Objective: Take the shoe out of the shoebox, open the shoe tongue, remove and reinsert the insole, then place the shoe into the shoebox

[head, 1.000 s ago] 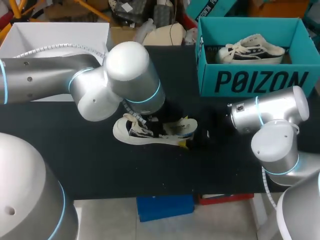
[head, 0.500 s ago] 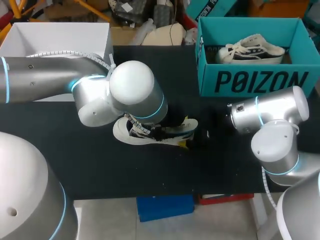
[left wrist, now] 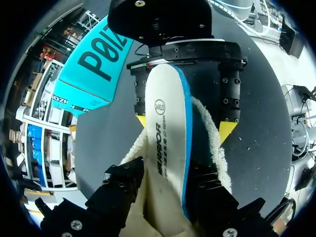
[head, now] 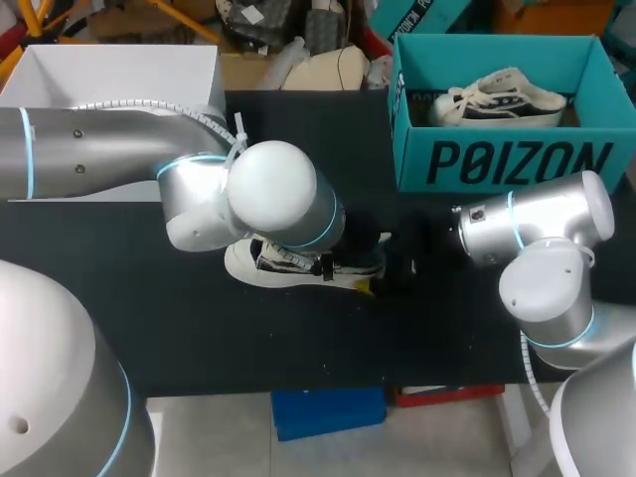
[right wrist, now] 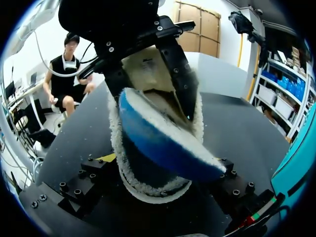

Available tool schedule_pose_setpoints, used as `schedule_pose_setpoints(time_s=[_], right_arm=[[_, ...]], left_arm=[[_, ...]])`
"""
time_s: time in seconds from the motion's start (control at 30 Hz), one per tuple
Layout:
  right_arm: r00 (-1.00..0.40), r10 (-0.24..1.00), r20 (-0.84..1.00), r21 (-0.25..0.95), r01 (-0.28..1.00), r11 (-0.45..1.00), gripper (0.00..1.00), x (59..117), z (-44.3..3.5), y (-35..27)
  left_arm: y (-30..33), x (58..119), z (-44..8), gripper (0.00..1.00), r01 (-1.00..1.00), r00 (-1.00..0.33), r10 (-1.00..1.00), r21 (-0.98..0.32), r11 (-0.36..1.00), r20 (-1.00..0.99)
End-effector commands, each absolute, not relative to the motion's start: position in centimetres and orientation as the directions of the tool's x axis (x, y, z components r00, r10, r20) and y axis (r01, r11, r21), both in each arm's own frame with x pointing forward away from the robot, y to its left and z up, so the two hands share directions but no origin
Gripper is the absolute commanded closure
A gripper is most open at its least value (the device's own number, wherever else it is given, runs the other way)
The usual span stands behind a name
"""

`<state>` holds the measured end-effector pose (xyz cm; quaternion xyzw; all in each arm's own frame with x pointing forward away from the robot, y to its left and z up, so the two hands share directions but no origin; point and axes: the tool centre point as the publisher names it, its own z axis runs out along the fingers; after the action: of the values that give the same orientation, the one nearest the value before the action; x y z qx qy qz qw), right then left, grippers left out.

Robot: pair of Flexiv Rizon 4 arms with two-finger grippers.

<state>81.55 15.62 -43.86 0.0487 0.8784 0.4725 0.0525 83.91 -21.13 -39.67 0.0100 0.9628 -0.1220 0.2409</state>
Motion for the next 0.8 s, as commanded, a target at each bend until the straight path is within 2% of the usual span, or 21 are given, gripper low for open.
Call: schedule_pose_setpoints(time_s=[0.03,0.13,0.2,0.3,0.33,0.4,0.47,0.53,0.63,0.8], right_arm=[[-0.990,0.136,-0.046,0.834,0.037,0.550,1.00,81.4,-44.0,15.7],[-0.990,0.136,-0.046,0.834,0.037,0.550,1.00,81.4,-44.0,15.7],[-0.990,0.136,-0.046,0.834,0.037,0.550,1.00,81.4,-44.0,15.7],[-0.990,0.136,-0.046,0.834,0.037,0.550,1.00,81.4,-44.0,15.7],[-0.990,0.136,-0.046,0.834,0.037,0.550,1.00,81.4,-44.0,15.7],[-0.990,0.136,-0.046,0.834,0.037,0.550,1.00,81.4,-44.0,15.7],[-0.990,0.136,-0.046,0.834,0.037,0.550,1.00,81.4,-44.0,15.7],[-0.990,0.136,-0.046,0.834,0.037,0.550,1.00,81.4,-44.0,15.7],[-0.990,0.136,-0.046,0.834,0.037,0.550,1.00,81.4,-44.0,15.7],[-0.990,0.136,-0.046,0.834,0.037,0.550,1.00,81.4,-44.0,15.7]], left_arm=[[-21.8,84.0,-39.7,0.56,0.079,-0.882,-0.037,-0.225,0.971,-0.469],[-22.0,83.8,-39.6,0.57,0.079,-0.885,-0.036,-0.226,0.971,-0.465],[-22.0,83.7,-39.5,0.64,0.075,-0.886,-0.042,-0.231,0.970,-0.462],[-22.1,83.6,-39.5,0.82,0.075,-0.887,-0.044,-0.237,0.969,-0.459],[-22.1,83.6,-39.5,0.91,0.075,-0.888,-0.044,-0.238,0.968,-0.459],[-22.2,83.6,-39.5,0.97,0.077,-0.888,-0.042,-0.239,0.968,-0.457],[-22.3,83.6,-39.4,0.95,0.080,-0.888,-0.040,-0.239,0.968,-0.458],[-22.4,83.6,-39.2,1.00,0.087,-0.888,-0.035,-0.242,0.966,-0.459],[-22.5,83.4,-38.9,1.00,0.103,-0.889,-0.024,-0.251,0.962,-0.457],[-21.6,82.3,-38.1,1.00,0.140,-0.907,-0.004,-0.309,0.941,-0.422]])
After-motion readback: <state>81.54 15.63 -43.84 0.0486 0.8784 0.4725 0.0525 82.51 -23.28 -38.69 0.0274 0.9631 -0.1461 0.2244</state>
